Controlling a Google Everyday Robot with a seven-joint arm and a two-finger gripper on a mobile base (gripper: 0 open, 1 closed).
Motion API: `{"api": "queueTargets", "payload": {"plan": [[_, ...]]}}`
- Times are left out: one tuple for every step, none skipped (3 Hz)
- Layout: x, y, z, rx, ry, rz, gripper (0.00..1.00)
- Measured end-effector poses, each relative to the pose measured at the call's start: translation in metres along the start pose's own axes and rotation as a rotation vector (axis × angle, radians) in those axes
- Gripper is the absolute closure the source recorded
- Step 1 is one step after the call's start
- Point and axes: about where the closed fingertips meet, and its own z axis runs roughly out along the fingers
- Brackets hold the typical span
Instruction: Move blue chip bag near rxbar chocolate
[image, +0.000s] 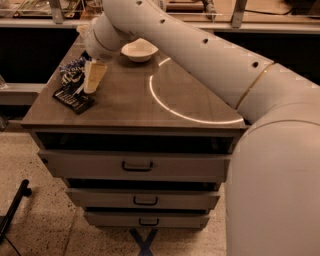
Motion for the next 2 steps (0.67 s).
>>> {"api": "queueTargets", "payload": {"plan": [[-0.002, -0.023, -0.054, 0.03, 0.063, 0.035, 0.0], [-0.007, -0.042, -0.103, 0.065, 0.108, 0.032, 0.0]]}}
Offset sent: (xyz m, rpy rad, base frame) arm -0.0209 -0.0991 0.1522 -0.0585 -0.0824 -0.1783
